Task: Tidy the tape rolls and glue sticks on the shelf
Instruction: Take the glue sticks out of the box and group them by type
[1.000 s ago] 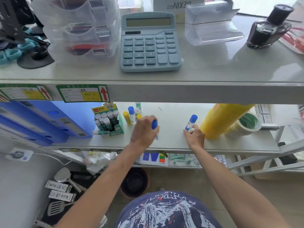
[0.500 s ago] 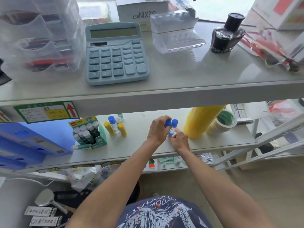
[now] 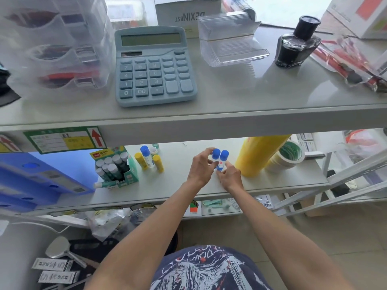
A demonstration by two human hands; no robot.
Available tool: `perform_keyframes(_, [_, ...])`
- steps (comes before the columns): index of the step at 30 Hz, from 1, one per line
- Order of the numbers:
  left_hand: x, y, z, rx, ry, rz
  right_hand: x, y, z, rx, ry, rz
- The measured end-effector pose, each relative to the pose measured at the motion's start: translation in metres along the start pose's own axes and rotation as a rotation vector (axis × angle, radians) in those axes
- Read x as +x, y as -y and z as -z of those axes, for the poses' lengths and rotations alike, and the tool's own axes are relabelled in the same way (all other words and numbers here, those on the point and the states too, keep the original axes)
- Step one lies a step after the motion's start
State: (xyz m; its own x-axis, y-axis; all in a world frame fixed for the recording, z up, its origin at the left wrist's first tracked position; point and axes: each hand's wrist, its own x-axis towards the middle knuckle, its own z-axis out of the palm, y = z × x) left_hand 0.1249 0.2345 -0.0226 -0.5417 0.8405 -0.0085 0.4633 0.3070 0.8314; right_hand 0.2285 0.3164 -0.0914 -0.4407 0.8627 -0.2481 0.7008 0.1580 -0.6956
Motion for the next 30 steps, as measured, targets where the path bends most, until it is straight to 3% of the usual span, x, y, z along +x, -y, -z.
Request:
perform_keyframes(5, [-0.009,0.003,0.016,0.046,-0.023,0.03,0.001,0.002,0.0,0.009,0.017,-0.006])
perform_keyframes(10, [-0.027,0.019,0.07,0.101,-0.414,-0.044,0.003,0.004,0.001,0.014,0.021,-0.054])
perform_keyframes(14, [-0.031,0.044,0.123,0.141,-0.671,0.041,0.0,0.005,-0.003,0.032,0.001,-0.08])
perform_keyframes(16, [-0.026,0.053,0.141,0.194,-0.632,0.126,-0.002,0.006,-0.005,0.042,-0.012,-0.096])
perform_keyframes(21, [-0.01,0.077,0.154,0.316,-0.35,0.272,-0.006,0.007,-0.005,0.049,-0.004,-0.152])
perform_keyframes(27, [-0.022,0.085,0.157,0.407,-0.372,0.196,-0.009,0.007,-0.005,0.04,0.009,-0.174])
perform_keyframes(30, [-0.037,0.067,0.156,0.447,-0.373,0.07,-0.009,0.006,-0.007,0.04,-0.005,-0.16])
